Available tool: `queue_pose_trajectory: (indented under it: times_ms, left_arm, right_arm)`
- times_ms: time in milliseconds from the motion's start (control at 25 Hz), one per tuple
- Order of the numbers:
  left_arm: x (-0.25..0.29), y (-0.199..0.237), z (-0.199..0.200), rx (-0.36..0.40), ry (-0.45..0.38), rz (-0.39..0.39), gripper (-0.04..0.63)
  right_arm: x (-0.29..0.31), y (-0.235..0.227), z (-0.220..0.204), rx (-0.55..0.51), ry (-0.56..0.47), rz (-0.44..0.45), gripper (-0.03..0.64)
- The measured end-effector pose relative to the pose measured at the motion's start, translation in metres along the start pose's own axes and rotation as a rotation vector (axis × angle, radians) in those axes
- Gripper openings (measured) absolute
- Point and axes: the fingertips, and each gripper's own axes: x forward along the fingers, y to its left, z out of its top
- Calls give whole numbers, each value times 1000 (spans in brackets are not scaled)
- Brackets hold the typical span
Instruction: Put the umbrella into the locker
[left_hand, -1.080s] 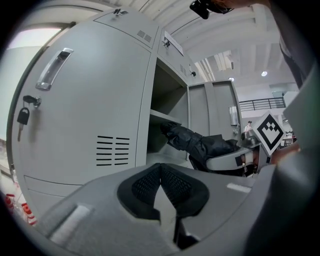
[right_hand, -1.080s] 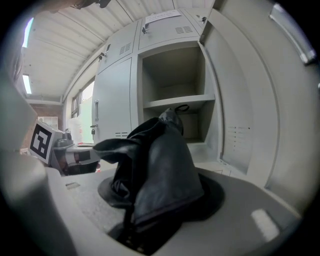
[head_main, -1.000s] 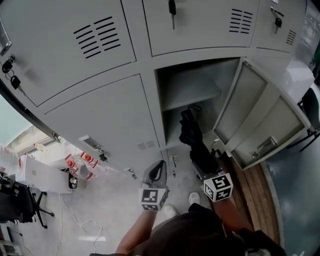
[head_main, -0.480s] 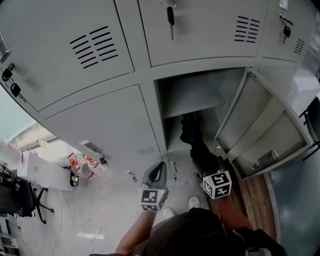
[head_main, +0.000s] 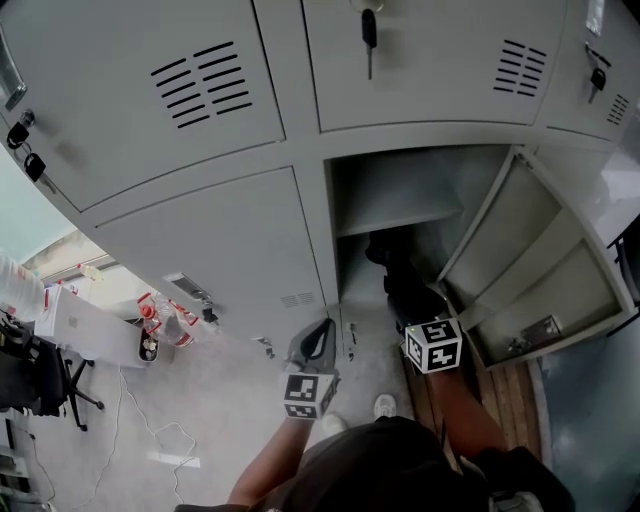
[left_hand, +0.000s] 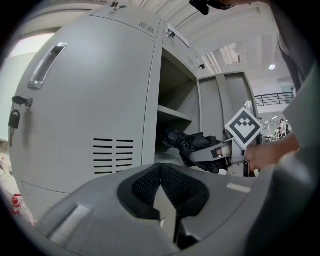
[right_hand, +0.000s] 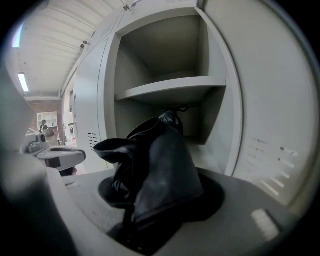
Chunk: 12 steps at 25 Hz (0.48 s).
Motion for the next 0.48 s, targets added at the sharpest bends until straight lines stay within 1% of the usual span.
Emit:
queue_pose_trajectory:
  times_ms: [480]
  left_arm:
    - [-6, 8, -8, -3, 24, 36, 5]
  right_arm:
    - [50, -20, 27, -35, 42, -18, 241]
